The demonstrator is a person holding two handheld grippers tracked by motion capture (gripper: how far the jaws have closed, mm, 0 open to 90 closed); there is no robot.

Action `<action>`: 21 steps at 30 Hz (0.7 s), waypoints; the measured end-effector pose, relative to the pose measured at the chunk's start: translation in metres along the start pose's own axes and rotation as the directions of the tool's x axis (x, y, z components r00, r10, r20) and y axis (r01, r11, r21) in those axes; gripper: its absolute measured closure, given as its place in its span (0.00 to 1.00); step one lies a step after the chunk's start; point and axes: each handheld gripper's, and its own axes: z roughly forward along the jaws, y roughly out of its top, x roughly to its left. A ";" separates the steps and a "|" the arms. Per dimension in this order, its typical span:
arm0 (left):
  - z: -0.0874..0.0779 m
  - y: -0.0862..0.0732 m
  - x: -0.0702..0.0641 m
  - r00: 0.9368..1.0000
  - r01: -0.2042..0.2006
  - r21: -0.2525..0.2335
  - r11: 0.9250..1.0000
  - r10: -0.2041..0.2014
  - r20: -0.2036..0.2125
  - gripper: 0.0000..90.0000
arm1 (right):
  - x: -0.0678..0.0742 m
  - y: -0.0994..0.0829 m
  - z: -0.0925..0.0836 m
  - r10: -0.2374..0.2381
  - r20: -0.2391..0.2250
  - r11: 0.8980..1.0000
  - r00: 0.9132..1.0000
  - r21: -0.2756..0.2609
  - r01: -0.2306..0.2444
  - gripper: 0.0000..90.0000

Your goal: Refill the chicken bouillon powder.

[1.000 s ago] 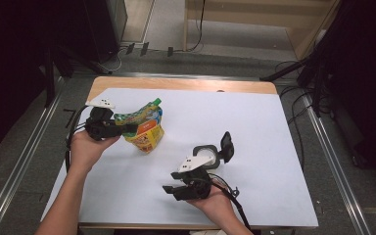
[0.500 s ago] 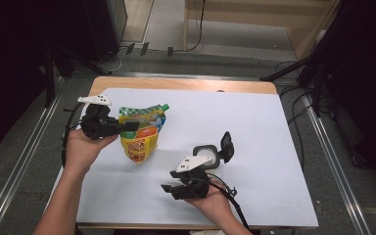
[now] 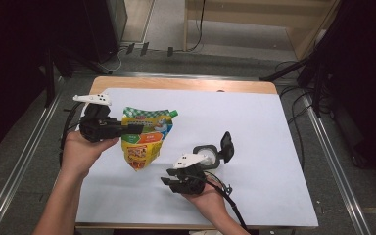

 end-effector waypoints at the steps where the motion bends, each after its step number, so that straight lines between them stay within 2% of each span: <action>1: 0.000 0.000 -0.002 1.000 -0.001 0.004 1.000 0.001 0.004 1.00 | 0.000 0.000 0.001 0.001 0.003 1.000 1.000 -0.007 -0.001 0.81; 4: -0.002 0.001 -0.008 1.000 -0.002 0.001 1.000 0.002 0.006 1.00 | 0.001 0.002 0.004 0.003 0.008 1.000 1.000 -0.031 -0.002 0.87; 6: -0.004 0.002 -0.013 1.000 -0.010 0.001 1.000 0.010 0.011 1.00 | 0.001 0.003 0.007 0.010 0.010 0.999 1.000 -0.030 -0.009 0.84; 7: -0.005 0.002 -0.016 1.000 -0.013 -0.002 1.000 0.013 0.010 1.00 | 0.001 0.003 0.009 0.009 0.017 0.999 1.000 -0.035 -0.008 0.79; 14: -0.006 0.003 -0.024 0.999 -0.010 -0.005 1.000 0.010 0.050 1.00 | -0.001 0.004 0.018 0.032 0.043 0.998 0.999 -0.057 -0.030 0.81; 18: -0.006 0.004 -0.028 0.998 -0.006 0.001 1.000 0.006 0.060 1.00 | 0.001 0.003 0.023 0.045 0.075 0.997 0.996 -0.070 -0.040 0.78; 19: -0.006 0.004 -0.029 0.998 -0.007 0.002 1.000 0.007 0.060 1.00 | 0.001 0.002 0.025 0.052 0.088 0.996 0.995 -0.079 -0.045 0.78; 21: -0.007 0.004 -0.031 0.998 -0.004 -0.003 1.000 0.004 0.067 1.00 | 0.000 0.002 0.027 0.082 0.081 0.993 0.993 -0.096 -0.075 0.78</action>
